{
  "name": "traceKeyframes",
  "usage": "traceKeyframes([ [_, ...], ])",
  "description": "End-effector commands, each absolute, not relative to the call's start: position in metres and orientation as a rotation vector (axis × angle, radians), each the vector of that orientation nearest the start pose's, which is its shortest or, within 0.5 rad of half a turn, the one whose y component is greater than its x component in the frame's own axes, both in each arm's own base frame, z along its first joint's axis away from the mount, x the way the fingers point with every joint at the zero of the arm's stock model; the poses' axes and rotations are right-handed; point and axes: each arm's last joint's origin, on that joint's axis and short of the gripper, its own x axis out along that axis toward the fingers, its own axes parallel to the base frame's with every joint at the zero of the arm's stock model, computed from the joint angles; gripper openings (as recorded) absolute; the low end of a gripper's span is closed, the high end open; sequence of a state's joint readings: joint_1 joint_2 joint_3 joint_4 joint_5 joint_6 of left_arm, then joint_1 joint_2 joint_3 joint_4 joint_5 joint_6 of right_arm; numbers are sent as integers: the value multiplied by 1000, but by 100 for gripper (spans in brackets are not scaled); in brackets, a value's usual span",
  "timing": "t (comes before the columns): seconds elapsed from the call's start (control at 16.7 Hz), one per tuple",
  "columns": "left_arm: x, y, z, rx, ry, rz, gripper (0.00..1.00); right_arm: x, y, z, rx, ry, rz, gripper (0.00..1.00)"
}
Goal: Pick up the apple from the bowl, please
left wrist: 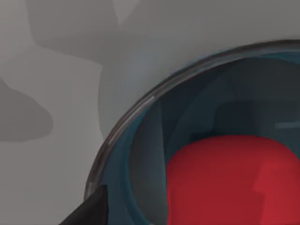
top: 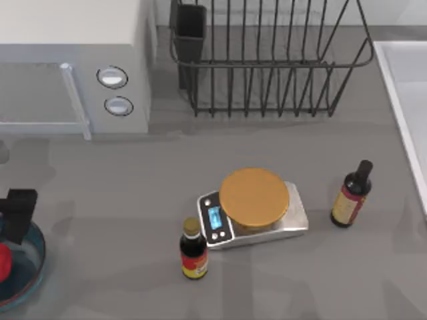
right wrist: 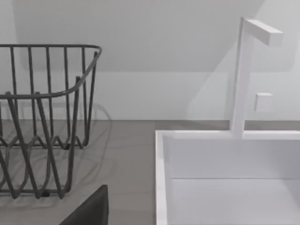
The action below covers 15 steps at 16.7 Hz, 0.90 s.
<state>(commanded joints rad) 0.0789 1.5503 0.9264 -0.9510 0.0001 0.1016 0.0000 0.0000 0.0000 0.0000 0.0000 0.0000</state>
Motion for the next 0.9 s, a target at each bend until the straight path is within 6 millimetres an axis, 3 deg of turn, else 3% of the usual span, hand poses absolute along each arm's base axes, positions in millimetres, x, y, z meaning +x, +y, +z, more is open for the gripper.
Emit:
traceKeyframes([
  [0.42, 251, 22, 101, 16, 1565, -15, 100, 106, -1, 160, 0, 0, 0, 100],
  [0.72, 250, 22, 97, 16, 1571, -16, 100, 106, -1, 160, 0, 0, 0, 100],
  [0.9, 250, 22, 97, 16, 1571, -16, 77, 106, -1, 160, 0, 0, 0, 100],
])
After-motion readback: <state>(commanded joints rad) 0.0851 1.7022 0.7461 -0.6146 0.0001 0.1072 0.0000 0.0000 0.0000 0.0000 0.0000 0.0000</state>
